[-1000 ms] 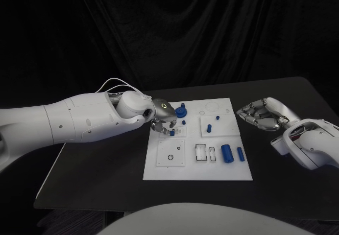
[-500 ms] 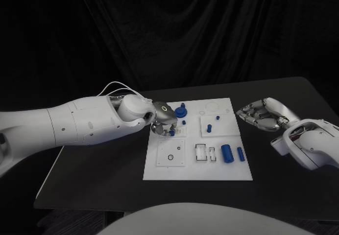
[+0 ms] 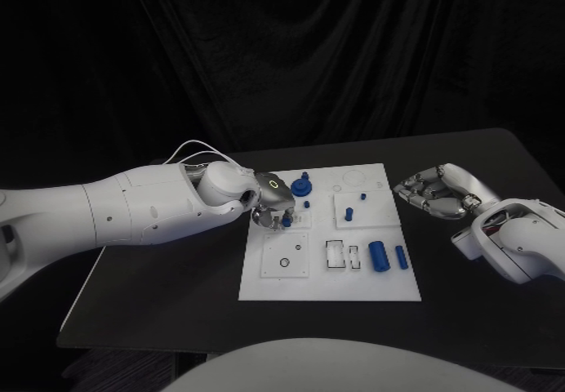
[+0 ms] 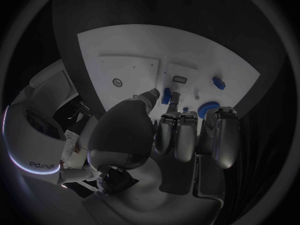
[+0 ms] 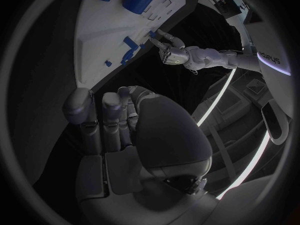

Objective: Assemble the parts on the task board

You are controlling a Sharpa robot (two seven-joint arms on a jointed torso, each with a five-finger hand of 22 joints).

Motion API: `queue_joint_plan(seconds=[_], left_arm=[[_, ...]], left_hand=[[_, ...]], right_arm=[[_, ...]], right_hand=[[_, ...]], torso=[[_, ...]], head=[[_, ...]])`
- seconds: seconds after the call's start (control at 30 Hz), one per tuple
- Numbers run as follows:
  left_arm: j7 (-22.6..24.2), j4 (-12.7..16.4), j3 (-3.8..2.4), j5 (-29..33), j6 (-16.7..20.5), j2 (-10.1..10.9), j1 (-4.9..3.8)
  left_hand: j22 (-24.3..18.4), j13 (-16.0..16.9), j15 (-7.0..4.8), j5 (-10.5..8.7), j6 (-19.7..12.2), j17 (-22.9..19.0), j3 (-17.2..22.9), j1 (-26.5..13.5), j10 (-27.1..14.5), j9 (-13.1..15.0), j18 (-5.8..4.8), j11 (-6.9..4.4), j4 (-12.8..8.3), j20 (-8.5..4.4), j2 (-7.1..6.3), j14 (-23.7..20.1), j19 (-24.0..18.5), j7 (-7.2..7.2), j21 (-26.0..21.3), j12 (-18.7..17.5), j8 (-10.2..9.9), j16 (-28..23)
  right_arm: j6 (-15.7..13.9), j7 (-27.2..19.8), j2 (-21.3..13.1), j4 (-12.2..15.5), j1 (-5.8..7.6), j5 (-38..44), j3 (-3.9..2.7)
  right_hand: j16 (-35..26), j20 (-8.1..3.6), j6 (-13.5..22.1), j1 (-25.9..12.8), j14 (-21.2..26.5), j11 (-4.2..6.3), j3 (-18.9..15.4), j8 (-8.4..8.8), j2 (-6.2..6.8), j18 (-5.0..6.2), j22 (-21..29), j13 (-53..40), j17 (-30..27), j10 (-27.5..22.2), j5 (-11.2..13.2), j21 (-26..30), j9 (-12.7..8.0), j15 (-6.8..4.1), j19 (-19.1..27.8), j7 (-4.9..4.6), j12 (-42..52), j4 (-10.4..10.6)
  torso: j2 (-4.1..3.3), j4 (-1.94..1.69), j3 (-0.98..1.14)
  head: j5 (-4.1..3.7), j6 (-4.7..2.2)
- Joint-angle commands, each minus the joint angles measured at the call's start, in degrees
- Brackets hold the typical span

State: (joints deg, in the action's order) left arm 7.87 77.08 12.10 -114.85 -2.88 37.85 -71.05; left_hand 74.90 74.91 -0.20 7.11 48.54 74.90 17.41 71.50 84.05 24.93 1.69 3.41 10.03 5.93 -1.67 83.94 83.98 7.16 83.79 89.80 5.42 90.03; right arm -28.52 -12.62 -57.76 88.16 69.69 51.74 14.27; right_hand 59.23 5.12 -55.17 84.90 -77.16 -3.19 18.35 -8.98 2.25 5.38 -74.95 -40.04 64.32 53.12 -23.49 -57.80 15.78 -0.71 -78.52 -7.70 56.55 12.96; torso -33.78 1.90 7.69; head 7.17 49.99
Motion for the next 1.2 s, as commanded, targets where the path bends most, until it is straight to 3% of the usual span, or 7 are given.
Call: queue_joint_plan(seconds=[0.03, 1.2], left_arm=[[-0.20, -0.19, -0.04, -0.16, 0.79, -0.22, 0.25], [-1.43, -0.41, -0.05, -0.16, 3.26, -0.51, 0.91]], left_hand=[[12.70, 15.09, -0.05, 0.14, 0.63, 15.10, -0.09, -0.21, 5.95, 0.12, 0.13, 0.03, -0.16, 0.29, 0.31, 6.06, 0.46, 0.01, -0.33, 0.20, 0.24, -0.03], [12.55, 15.09, -0.06, 0.95, 1.44, 15.10, -0.03, -1.07, 5.95, 0.57, 0.23, 0.02, 0.07, 0.26, 0.92, 6.06, 0.15, 0.02, -0.77, 0.20, 0.36, -0.03]], right_arm=[[0.69, 1.00, 0.01, 0.03, -0.10, 0.03, -0.04], [1.80, 2.01, 0.06, -0.06, -0.10, 0.03, -0.04]], right_hand=[[-0.20, 0.20, 0.31, 0.06, 0.32, 0.17, 0.23, -0.14, 0.07, 0.66, -7.08, 0.05, -0.03, -0.29, -0.18, 0.21, 0.05, -0.05, 0.37, 0.18, -0.35, -0.02], [-0.38, 0.19, 0.30, 0.18, 0.40, 0.17, 0.33, -0.17, 0.09, 0.70, -7.02, 0.17, -0.17, -0.38, -0.41, 0.47, 0.09, -0.07, 0.47, 0.18, -0.44, -0.17]], torso=[[0.02, -0.01, 0.00], [-0.04, -0.03, 0.00]], head=[[-0.01, 0.01], [0.01, 0.01]])
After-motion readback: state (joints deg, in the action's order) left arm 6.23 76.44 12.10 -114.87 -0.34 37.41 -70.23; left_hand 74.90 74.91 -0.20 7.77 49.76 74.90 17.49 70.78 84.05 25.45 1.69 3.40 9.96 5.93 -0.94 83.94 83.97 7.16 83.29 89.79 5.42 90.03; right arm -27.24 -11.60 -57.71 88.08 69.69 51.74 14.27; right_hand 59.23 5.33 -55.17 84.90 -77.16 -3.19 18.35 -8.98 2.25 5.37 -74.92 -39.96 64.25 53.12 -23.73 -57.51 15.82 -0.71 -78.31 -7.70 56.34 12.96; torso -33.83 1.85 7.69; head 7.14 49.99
